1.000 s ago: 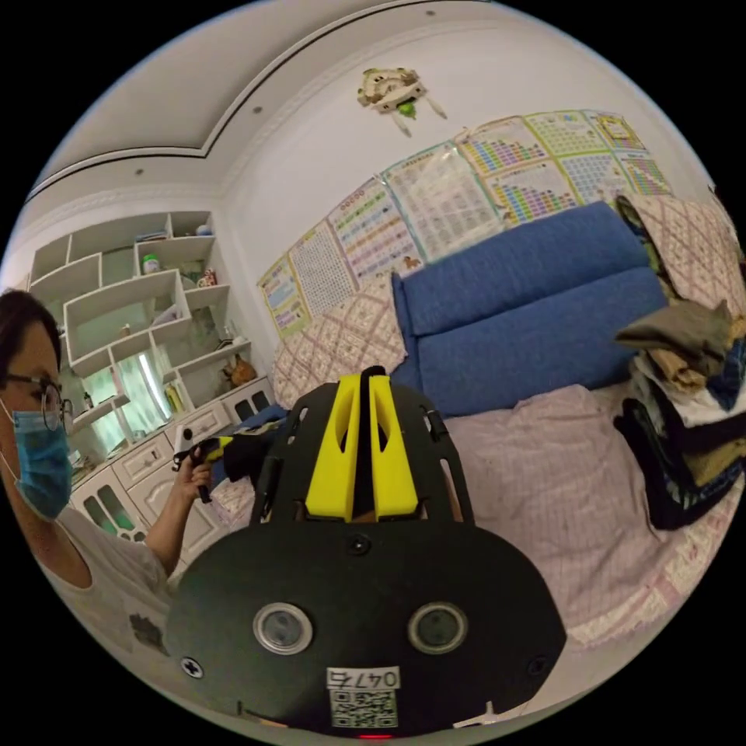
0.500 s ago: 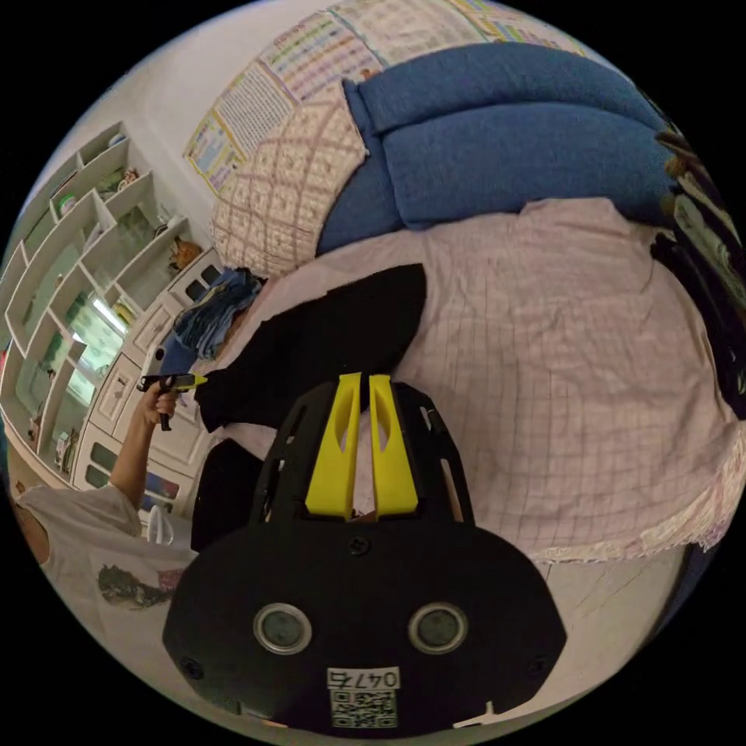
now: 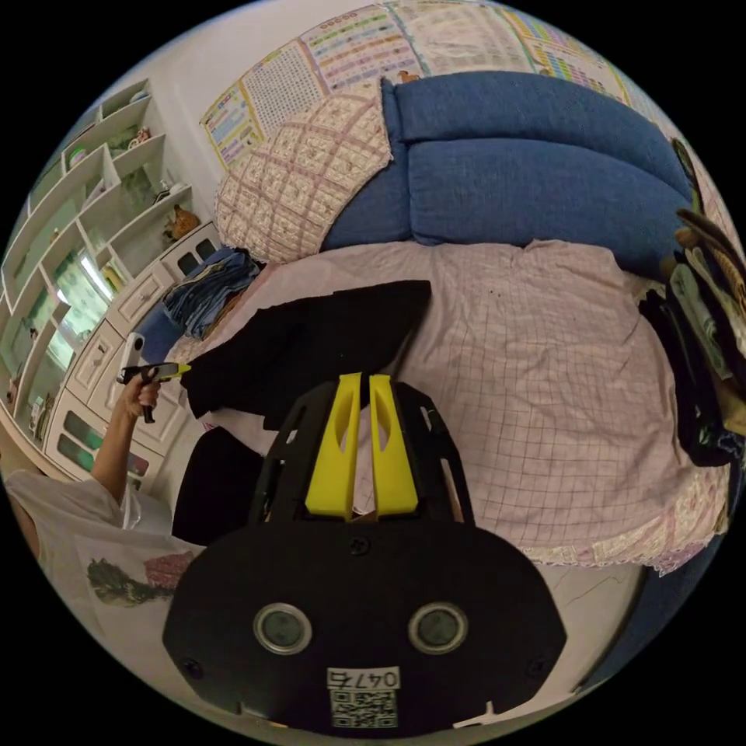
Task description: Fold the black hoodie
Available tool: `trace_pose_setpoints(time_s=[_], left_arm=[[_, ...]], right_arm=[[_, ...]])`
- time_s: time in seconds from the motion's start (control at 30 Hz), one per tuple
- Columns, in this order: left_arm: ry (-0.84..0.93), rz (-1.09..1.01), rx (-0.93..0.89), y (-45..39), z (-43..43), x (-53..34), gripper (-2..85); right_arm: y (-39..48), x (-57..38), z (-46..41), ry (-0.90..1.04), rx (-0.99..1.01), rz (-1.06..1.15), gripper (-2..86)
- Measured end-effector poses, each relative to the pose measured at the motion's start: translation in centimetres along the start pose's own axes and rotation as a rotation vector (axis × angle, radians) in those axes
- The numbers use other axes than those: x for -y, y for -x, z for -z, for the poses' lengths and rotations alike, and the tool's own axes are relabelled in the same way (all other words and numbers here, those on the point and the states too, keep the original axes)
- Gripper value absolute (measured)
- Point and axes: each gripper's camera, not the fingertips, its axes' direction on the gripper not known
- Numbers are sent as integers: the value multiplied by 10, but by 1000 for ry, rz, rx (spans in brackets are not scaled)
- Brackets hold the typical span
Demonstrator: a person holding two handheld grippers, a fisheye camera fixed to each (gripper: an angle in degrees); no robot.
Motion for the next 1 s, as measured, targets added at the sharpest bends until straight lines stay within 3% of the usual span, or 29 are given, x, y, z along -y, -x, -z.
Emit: trace_pose_setpoints(time_s=[0.23,0.33,0.43,0.6,0.73,0.87,1.0], left_arm=[[79,32,55,46,-34,-45,17],[34,75,145,71,-44,-93,36],[-17,-32,274,49,-64,-137,50],[2,-278,554,-8,-163,-194,48],[27,-336,603,-11,-233,-227,43],[36,-346,545,11,-294,-257,33],[75,-325,502,46,-335,-277,19]], right_arm=[[54,13,-16,122,-78,53,11],[77,8,-18,84,-239,29,50],[135,15,-12,-30,-235,150,70],[254,30,-72,118,-126,499,81],[285,31,-97,142,-196,557,62],[286,38,-102,163,-155,466,17],[285,33,-99,142,-103,447,39]])
